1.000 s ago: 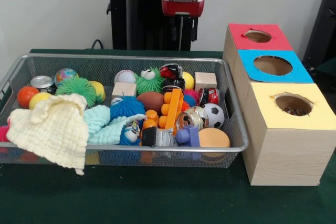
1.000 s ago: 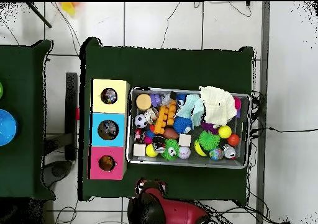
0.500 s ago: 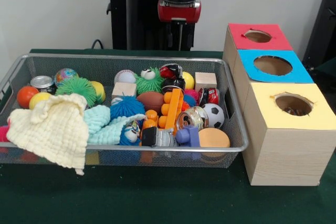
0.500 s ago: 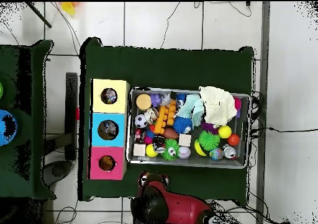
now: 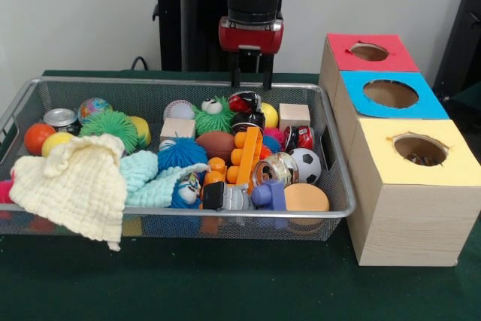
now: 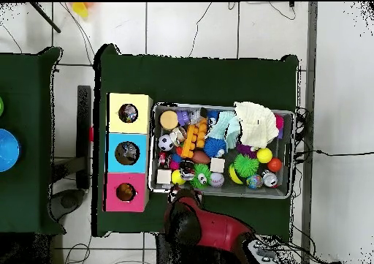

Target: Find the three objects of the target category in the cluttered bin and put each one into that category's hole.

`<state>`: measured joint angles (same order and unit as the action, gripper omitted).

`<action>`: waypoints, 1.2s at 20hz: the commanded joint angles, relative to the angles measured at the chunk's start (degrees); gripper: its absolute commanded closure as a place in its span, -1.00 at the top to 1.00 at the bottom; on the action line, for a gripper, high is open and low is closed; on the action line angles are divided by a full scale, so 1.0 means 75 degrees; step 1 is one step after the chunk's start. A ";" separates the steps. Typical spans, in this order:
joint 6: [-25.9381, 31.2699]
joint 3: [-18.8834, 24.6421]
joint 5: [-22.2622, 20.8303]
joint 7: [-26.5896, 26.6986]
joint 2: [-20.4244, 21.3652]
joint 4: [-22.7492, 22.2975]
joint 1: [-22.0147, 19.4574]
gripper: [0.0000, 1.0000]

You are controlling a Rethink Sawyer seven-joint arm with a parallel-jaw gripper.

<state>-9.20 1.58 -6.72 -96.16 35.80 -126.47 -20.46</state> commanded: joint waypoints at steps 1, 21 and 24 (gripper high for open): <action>0.0720 0.0655 0.0932 -0.1219 -0.0637 0.2018 0.0177 1.00; 0.0463 0.0536 0.0365 -0.0693 -0.1468 0.1737 -0.0594 1.00; 0.0549 0.0366 -0.0094 -0.0377 -0.1344 0.1631 -0.0954 1.00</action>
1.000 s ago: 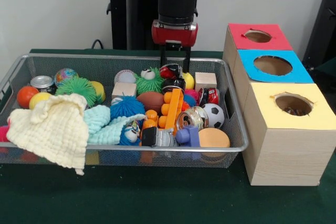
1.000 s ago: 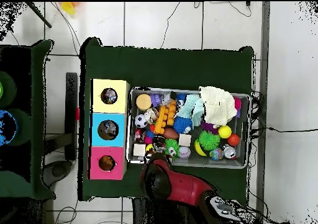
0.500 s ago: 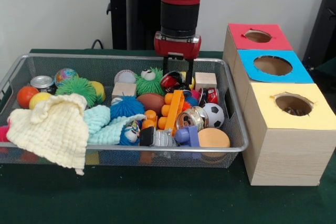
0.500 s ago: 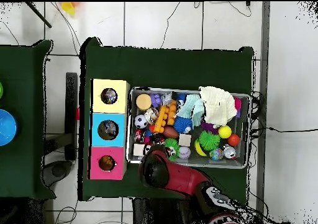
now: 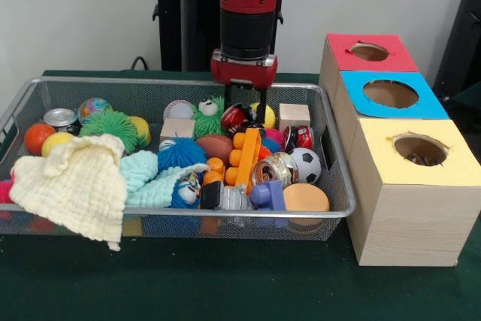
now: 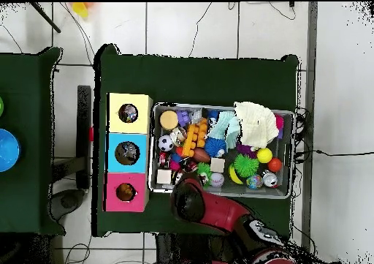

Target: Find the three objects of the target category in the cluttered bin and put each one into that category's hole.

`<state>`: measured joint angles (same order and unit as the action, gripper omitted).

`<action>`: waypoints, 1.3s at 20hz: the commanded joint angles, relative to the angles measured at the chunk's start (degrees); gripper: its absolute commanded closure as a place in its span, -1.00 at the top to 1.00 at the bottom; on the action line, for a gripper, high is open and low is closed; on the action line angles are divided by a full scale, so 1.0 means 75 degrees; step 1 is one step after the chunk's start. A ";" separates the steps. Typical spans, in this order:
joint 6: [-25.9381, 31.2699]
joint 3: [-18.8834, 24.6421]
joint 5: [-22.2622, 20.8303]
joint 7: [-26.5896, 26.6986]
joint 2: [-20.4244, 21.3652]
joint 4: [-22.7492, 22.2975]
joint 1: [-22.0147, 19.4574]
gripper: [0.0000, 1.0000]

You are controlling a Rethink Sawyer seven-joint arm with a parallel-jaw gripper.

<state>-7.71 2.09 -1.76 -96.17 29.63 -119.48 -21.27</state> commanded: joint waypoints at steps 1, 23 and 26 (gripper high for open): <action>0.0424 0.0166 -0.0881 -0.0281 -0.0396 0.0663 -0.0881 1.00; 0.1919 0.0294 -0.2847 0.0218 0.1119 0.0753 -0.2172 1.00; 0.2257 0.0488 -0.3011 0.0449 0.1184 0.0956 -0.2394 1.00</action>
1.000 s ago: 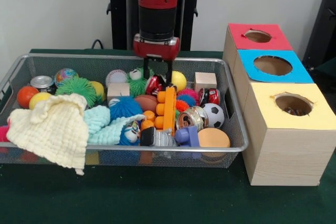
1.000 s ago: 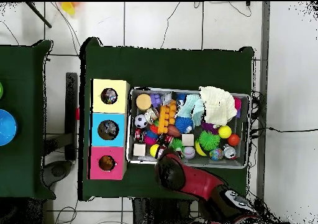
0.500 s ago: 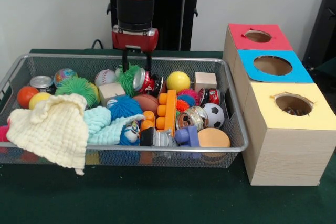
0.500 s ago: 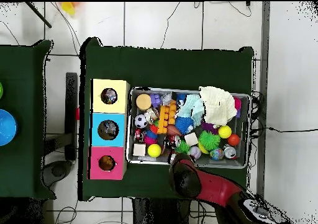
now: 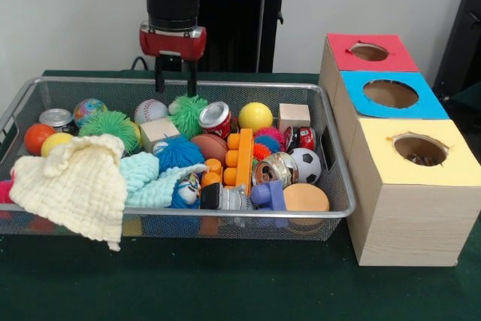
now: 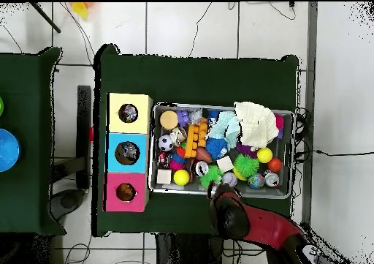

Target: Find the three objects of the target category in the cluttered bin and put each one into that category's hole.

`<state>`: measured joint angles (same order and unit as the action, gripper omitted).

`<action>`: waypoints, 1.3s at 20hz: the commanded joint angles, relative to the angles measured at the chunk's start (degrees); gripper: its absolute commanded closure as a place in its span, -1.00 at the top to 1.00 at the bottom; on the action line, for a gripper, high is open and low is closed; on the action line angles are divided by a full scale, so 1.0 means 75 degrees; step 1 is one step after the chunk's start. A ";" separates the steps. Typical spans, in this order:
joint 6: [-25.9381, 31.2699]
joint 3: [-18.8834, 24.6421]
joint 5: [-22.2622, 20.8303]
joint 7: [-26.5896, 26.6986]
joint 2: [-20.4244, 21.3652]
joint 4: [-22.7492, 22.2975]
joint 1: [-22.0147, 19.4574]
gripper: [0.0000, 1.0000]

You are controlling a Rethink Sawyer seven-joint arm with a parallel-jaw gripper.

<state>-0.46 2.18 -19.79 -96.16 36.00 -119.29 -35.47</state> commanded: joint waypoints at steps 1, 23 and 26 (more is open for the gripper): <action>0.1357 0.0551 -0.0689 0.0519 0.0354 0.0985 -0.0590 1.00; 0.1885 0.1914 -0.1072 0.0293 -0.0740 0.1854 -0.1071 1.00; 0.1712 0.1978 -0.1018 0.0063 -0.0991 0.1939 -0.1011 1.00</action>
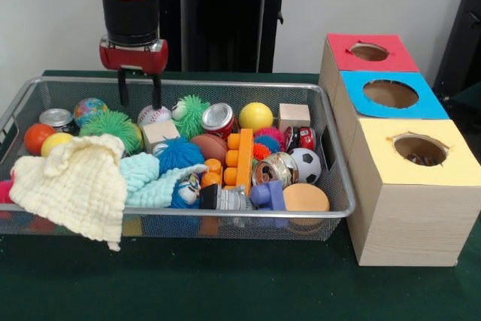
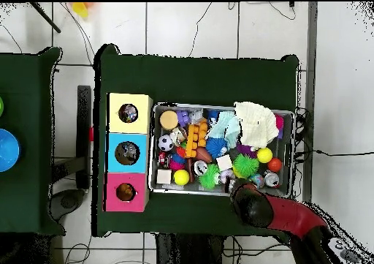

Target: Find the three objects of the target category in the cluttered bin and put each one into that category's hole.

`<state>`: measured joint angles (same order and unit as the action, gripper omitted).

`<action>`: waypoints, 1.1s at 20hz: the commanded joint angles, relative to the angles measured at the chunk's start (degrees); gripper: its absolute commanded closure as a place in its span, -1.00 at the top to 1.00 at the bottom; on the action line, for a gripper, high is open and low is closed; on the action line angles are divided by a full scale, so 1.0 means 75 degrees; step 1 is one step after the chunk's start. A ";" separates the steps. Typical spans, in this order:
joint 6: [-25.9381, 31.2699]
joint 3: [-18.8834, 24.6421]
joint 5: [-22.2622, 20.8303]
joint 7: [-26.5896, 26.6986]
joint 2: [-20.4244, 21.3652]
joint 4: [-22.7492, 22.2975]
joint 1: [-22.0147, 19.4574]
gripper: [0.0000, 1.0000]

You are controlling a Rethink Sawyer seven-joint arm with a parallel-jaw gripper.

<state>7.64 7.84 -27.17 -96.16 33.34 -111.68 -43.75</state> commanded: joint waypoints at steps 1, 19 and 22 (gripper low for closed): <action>0.0455 0.1180 -0.0032 -0.0082 -0.0742 0.0948 0.0167 1.00; -0.1700 0.0018 0.1508 -0.1916 -0.1730 0.0944 0.2099 1.00; -0.1802 -0.0040 0.1687 -0.1909 -0.1707 0.0822 0.2187 1.00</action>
<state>-0.68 6.09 -19.73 -96.17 23.65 -108.76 -29.22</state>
